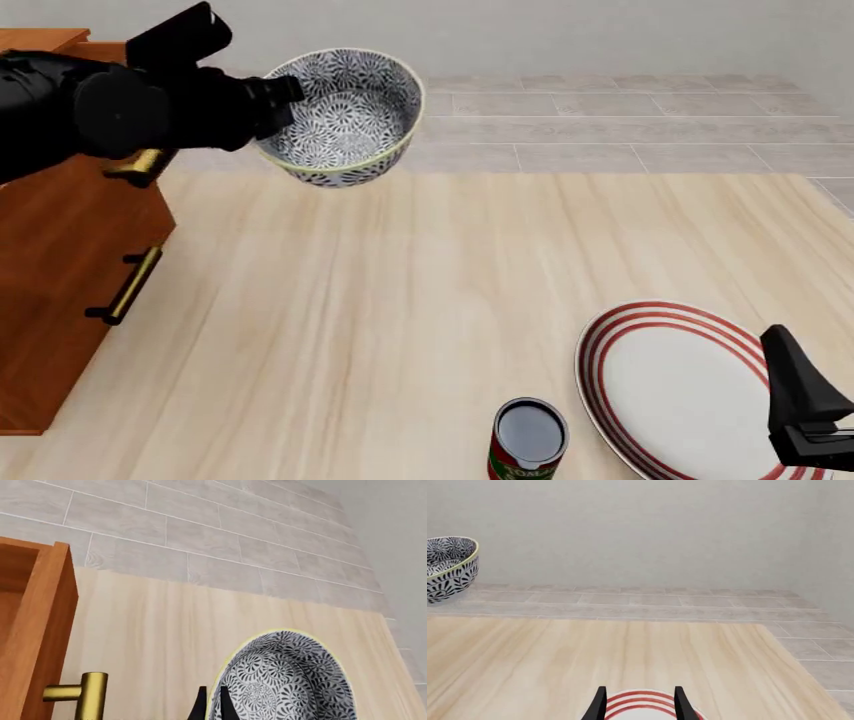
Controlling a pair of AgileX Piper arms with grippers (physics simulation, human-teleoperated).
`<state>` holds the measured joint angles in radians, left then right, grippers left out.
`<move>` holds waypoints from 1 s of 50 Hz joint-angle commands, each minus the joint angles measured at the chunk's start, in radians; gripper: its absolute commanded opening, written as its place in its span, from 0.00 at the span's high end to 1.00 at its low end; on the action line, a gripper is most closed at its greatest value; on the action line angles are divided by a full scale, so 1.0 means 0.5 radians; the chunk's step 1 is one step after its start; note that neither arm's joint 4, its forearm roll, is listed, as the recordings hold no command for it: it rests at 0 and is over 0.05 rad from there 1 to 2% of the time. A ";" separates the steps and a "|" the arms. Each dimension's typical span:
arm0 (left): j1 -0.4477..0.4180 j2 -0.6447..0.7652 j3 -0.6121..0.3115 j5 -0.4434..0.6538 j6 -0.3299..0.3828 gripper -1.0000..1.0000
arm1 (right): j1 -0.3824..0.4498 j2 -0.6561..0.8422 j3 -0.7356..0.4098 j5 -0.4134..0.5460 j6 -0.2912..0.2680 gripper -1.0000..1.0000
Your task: Put the bowl on top of the cabinet.
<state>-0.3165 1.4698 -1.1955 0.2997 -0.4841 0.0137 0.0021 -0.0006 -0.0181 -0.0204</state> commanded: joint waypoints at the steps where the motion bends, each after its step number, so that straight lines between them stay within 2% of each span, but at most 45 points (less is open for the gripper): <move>1: 0.055 -0.070 -0.105 0.140 0.067 1.00 | 0.006 0.000 0.000 0.001 -0.001 0.00; 16: 0.077 -0.235 -0.210 0.340 0.131 1.00 | 0.018 0.000 0.001 0.006 -0.005 0.00; 24: 0.153 -0.279 -0.223 0.386 0.138 1.00 | 0.023 0.000 0.001 0.006 -0.008 0.00; 27: 0.227 -0.295 -0.232 0.399 0.100 1.00 | 0.023 -0.001 0.001 0.006 -0.008 0.00; 29: 0.216 -0.309 -0.240 0.418 0.092 1.00 | 0.026 -0.001 0.001 0.007 -0.009 0.00; 50: 0.420 -0.361 -0.335 0.524 0.129 1.00 | 0.027 -0.001 0.001 0.007 -0.003 0.00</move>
<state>-0.1538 1.3097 -1.3430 0.5392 -0.4285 0.0270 0.0017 -0.0002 -0.0142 -0.0227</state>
